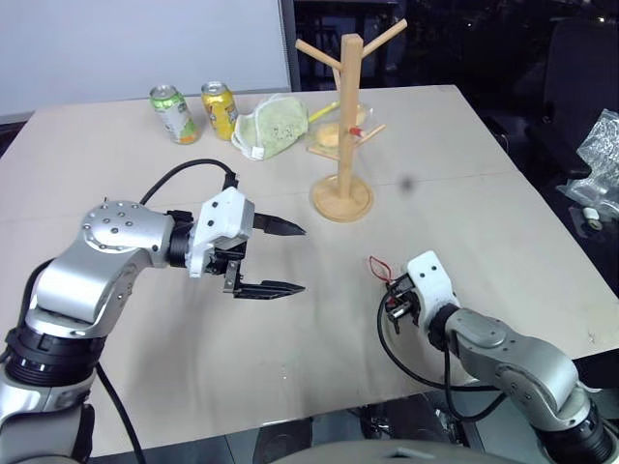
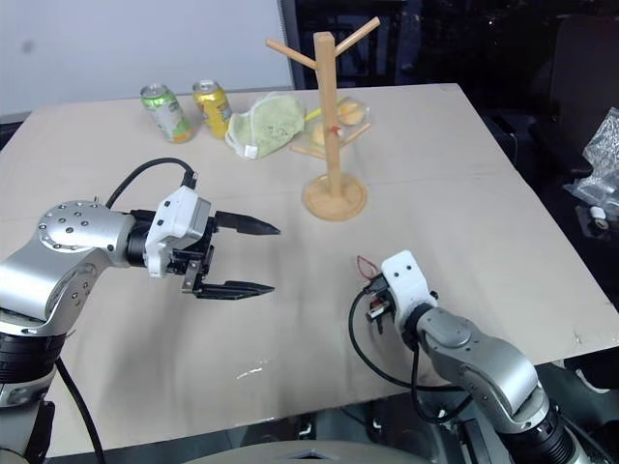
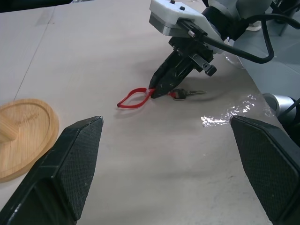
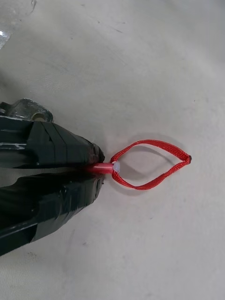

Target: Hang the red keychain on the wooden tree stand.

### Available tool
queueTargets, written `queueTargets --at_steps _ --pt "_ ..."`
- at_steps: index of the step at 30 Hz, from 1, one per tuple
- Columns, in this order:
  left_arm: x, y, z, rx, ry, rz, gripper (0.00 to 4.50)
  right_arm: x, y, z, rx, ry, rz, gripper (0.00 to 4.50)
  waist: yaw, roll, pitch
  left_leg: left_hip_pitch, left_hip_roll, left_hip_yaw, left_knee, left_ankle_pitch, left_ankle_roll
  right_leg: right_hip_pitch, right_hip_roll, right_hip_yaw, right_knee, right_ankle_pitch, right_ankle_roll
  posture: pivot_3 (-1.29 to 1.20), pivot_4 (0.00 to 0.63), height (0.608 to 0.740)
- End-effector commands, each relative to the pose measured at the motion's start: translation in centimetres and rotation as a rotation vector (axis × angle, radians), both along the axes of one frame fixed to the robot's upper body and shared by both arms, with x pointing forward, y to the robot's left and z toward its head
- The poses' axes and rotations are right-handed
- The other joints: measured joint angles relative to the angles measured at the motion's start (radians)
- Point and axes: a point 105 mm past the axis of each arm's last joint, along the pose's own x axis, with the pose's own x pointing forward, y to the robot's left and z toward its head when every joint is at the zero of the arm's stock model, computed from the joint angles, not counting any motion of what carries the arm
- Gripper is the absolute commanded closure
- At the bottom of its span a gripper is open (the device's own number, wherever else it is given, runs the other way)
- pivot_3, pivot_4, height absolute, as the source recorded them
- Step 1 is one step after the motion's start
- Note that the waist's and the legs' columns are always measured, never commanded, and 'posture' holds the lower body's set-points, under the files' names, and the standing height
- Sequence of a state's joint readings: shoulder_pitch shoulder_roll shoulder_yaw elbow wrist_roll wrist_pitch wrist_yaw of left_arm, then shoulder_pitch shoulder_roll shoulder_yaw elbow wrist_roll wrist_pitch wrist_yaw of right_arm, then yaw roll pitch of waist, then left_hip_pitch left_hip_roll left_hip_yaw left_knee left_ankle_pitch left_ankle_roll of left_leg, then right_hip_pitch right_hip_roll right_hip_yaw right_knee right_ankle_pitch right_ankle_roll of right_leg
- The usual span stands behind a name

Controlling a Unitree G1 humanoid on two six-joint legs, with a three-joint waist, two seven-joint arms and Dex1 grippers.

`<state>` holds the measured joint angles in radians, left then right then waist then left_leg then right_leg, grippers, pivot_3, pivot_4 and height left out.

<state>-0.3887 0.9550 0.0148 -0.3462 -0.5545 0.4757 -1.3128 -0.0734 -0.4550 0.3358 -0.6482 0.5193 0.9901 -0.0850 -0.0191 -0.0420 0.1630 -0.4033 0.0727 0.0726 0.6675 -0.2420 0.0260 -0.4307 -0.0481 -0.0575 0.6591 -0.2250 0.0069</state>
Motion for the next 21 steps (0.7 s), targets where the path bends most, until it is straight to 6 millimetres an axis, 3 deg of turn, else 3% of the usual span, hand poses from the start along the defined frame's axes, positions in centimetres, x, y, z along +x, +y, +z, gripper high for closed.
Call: queueTargets --at_steps 1,8,12,15,17,21 --pt "-0.5 -0.3 0.6 -0.004 -0.028 -0.03 0.0 -0.6 -1.3 -2.2 -0.059 0.077 0.01 4.46 0.001 0.0 0.0 0.0 0.0 0.0 0.0 0.0 -0.001 0.0 0.0 0.0 0.0 0.0 0.0 0.0 0.15 0.74" --pt "-0.3 -0.2 0.9 -0.051 -0.037 -0.011 0.0 -0.4 -2.9 4.7 0.034 -0.319 0.142 4.46 0.017 0.01 0.006 -0.009 -0.004 0.001 -0.001 0.001 0.002 -0.005 0.001 0.0 -0.002 0.0 0.0 0.0 0.15 0.74" --pt "0.3 -0.6 2.1 -0.127 -0.072 0.04 0.0 1.4 -4.1 10.2 0.026 -0.612 0.121 4.46 0.012 0.01 0.007 -0.015 -0.015 0.003 -0.001 0.001 0.002 -0.01 -0.001 0.003 -0.002 0.001 0.001 0.0 0.15 0.74" --pt "1.1 -0.9 3.5 -0.186 -0.127 0.084 0.0 2.5 -3.5 14.0 0.005 -0.803 0.117 4.46 0.012 0.01 0.008 -0.015 -0.016 0.001 -0.001 0.001 0.002 -0.01 -0.001 0.002 -0.002 0.002 0.004 0.0 0.15 0.74" --pt "1.7 -1.1 4.0 -0.207 -0.155 0.119 0.0 2.8 -2.7 15.4 -0.025 -0.915 0.143 4.46 0.012 0.01 0.008 -0.015 -0.016 0.0 -0.001 0.001 0.002 -0.01 0.0 0.001 -0.001 0.002 0.004 0.0 0.15 0.74" --pt "2.7 -0.7 4.8 -0.225 -0.204 0.178 0.0 3.5 -1.5 16.2 -0.078 -1.036 0.173 4.46 0.012 0.009 0.008 -0.014 -0.016 0.0 -0.001 0.001 0.002 -0.009 0.0 0.001 -0.001 0.002 0.004 0.0 0.15 0.74"
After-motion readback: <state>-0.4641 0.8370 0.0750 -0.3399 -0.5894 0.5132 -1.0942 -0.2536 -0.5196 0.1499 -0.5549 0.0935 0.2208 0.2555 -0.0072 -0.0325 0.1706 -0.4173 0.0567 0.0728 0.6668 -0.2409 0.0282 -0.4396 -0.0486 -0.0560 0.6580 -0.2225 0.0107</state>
